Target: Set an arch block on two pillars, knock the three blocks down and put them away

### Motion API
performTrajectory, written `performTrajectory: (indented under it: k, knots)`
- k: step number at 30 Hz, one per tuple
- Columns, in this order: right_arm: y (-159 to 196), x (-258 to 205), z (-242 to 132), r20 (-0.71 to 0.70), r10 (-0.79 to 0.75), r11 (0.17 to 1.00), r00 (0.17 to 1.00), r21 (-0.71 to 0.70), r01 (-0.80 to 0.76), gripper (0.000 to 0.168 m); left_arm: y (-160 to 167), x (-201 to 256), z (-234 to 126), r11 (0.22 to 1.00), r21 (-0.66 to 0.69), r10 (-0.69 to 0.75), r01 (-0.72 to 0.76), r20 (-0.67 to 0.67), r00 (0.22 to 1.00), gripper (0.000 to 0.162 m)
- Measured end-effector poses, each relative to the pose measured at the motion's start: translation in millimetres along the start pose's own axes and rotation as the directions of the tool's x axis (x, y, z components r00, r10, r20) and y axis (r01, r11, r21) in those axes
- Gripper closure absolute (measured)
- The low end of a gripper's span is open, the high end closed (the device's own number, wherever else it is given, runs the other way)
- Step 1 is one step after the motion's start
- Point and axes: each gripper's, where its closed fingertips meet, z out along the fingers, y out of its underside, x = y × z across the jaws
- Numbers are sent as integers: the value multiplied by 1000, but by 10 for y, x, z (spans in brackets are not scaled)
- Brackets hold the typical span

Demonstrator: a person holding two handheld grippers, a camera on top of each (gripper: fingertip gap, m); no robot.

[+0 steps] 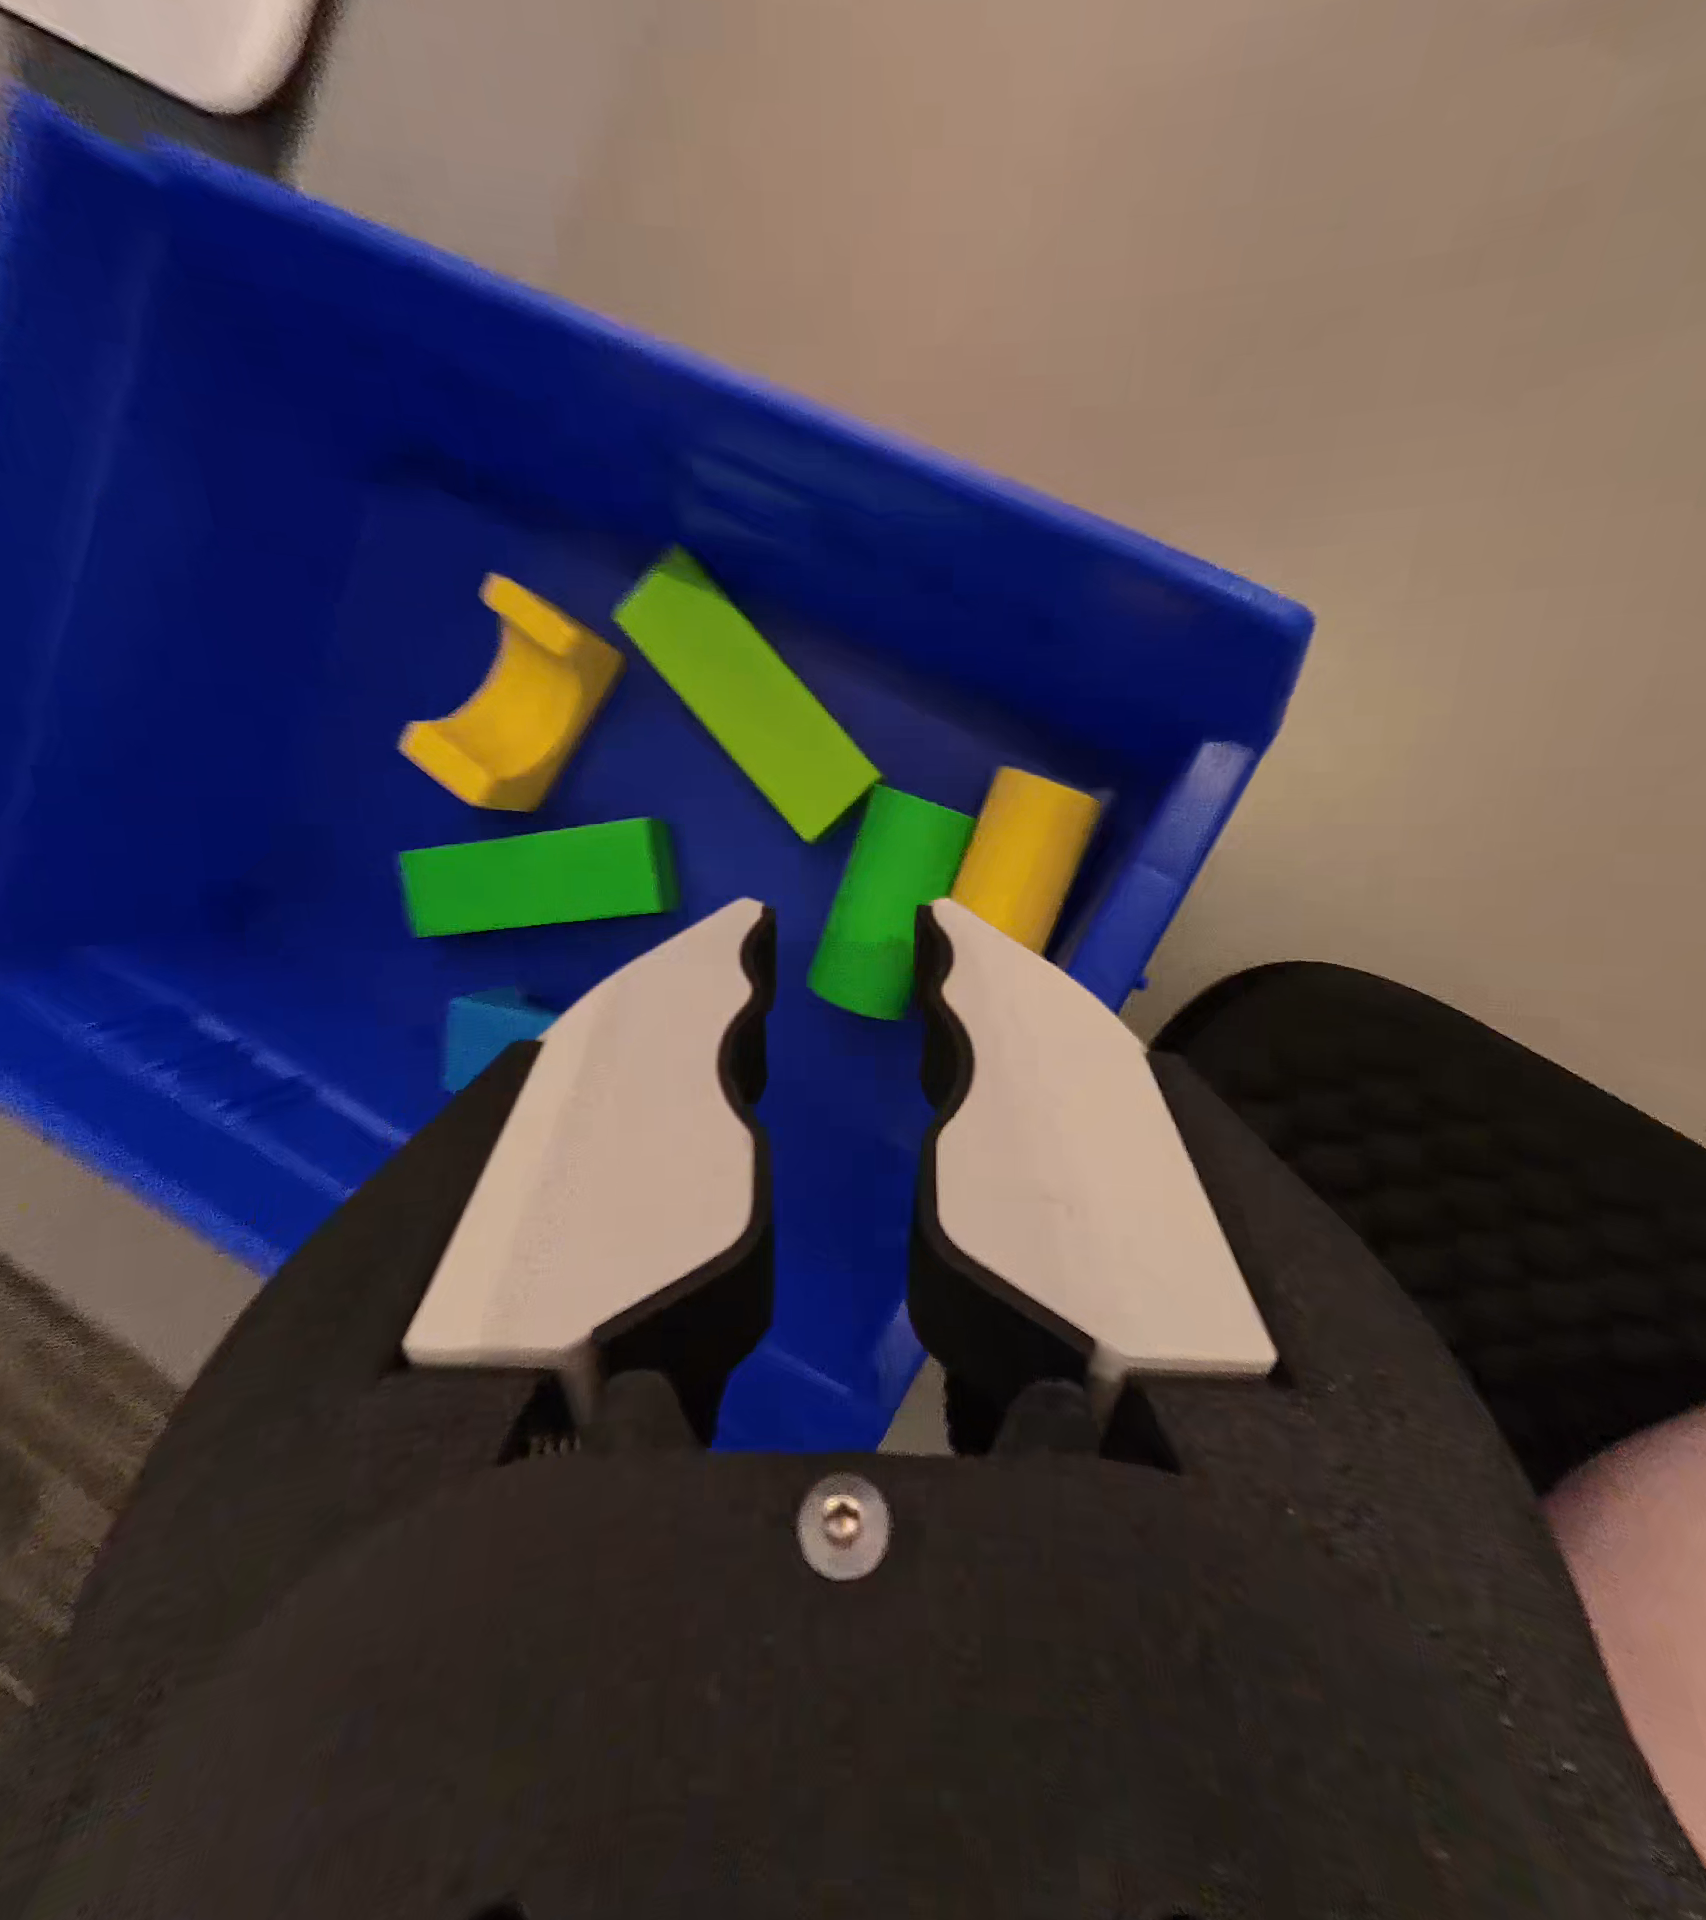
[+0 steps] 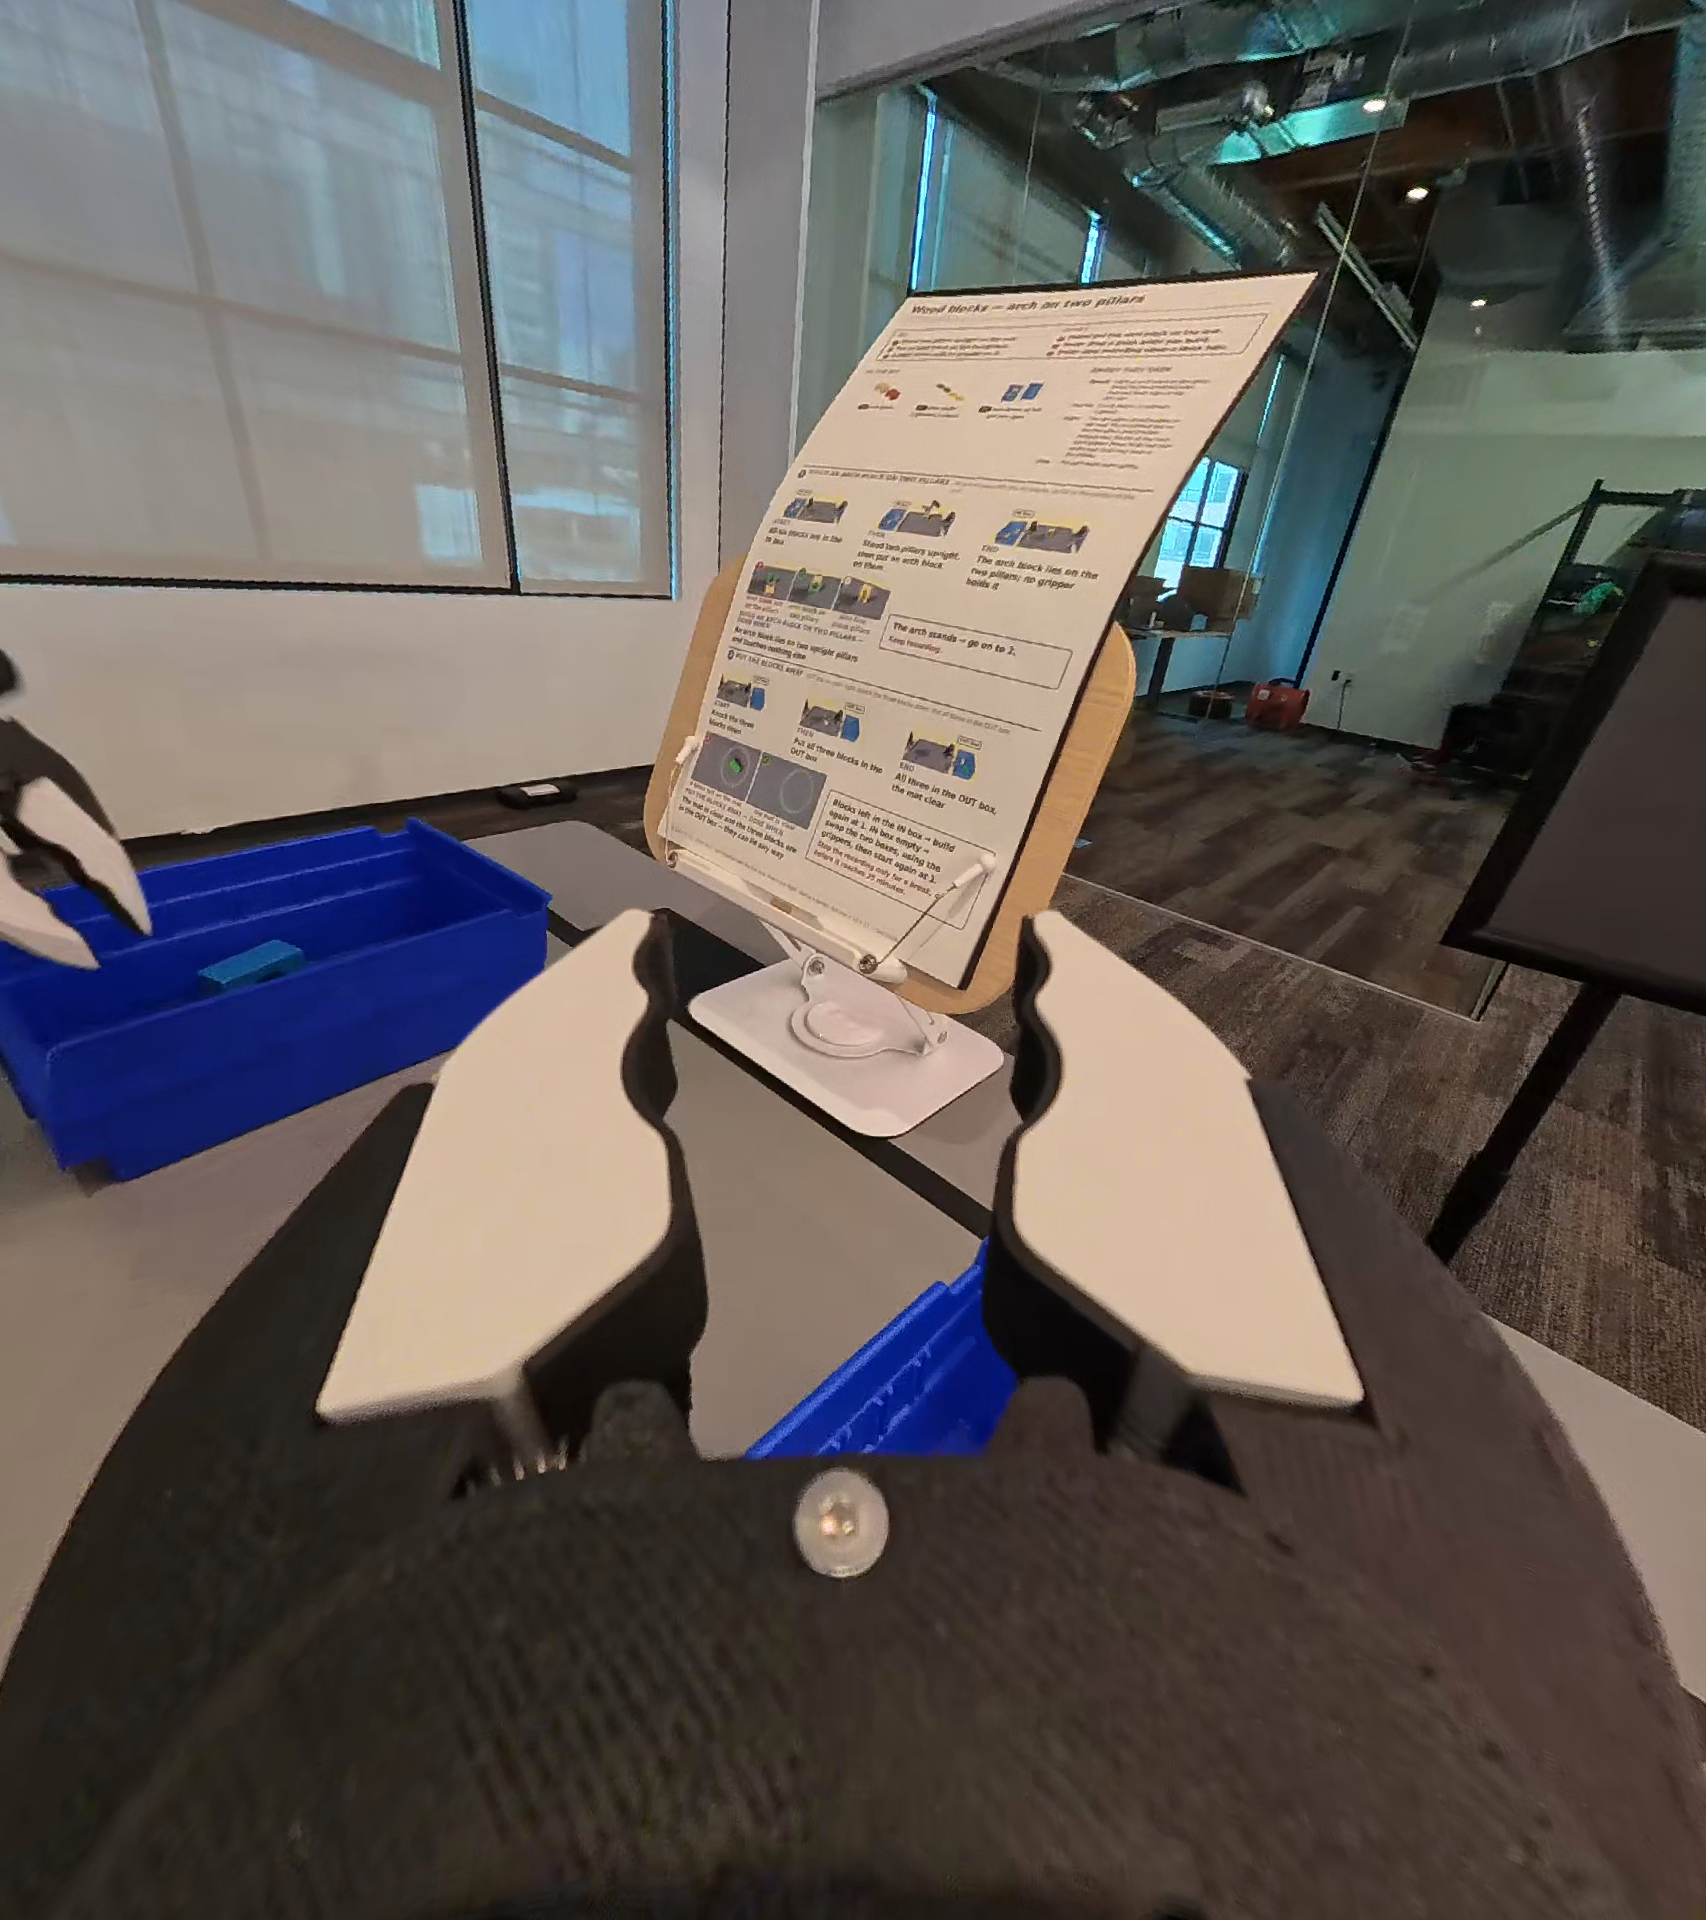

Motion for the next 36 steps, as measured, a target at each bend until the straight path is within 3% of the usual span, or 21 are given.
performTrajectory:
  k: [7, 19, 25, 36]
  knots:
    - [7, 36, -37, 30, 57, 998, 998, 3, -57, 104, 270, 10, 522, 969, -248, -6, -13, -73, 997, 131]
    - [232, 36, 79, 50, 71, 993, 996, -94, -66, 104, 380, 42, 722, 951, -308, -23, -17, -127, 992, 123]
    - [322, 20, 130, 60, 82, 989, 995, -127, -74, 104, 433, 24, 791, 933, -360, -20, -23, -115, 993, 130]
    - [404, 38, 152, 56, 88, 984, 995, -158, -78, 104, 476, -13, 836, 906, -422, -25, -25, -112, 993, 129]
